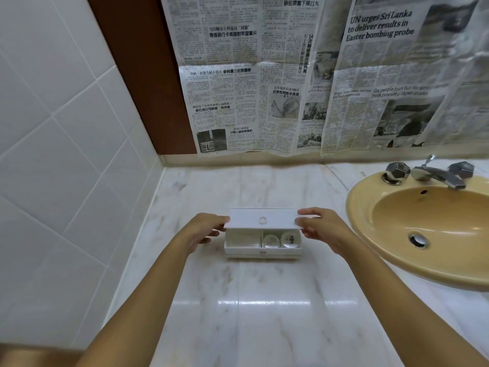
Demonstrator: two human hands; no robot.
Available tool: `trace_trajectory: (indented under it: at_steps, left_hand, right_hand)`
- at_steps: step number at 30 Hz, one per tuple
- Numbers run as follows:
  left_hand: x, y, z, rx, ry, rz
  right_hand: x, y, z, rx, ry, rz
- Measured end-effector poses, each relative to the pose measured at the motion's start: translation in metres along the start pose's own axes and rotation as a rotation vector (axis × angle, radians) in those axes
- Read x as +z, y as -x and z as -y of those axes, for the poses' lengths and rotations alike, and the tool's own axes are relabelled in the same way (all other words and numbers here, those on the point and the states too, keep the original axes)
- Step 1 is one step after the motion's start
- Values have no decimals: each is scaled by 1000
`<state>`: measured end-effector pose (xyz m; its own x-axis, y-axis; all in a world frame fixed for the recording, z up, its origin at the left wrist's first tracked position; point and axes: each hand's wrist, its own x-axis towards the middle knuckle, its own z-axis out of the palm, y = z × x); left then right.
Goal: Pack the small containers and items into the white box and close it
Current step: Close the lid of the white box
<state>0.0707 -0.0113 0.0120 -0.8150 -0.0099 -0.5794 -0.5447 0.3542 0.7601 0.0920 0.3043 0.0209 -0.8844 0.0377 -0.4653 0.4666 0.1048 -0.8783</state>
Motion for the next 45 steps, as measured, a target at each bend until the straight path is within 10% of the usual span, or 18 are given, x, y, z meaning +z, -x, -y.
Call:
trace_trajectory:
  at_steps: [30,45]
  left_hand:
    - [30,24,64,-38,-5,6]
    - [-16,-19,58,-84,284,-318]
  right_hand:
    - [10,28,-58,16,81,40]
    - [86,-57,-29,-64,57,105]
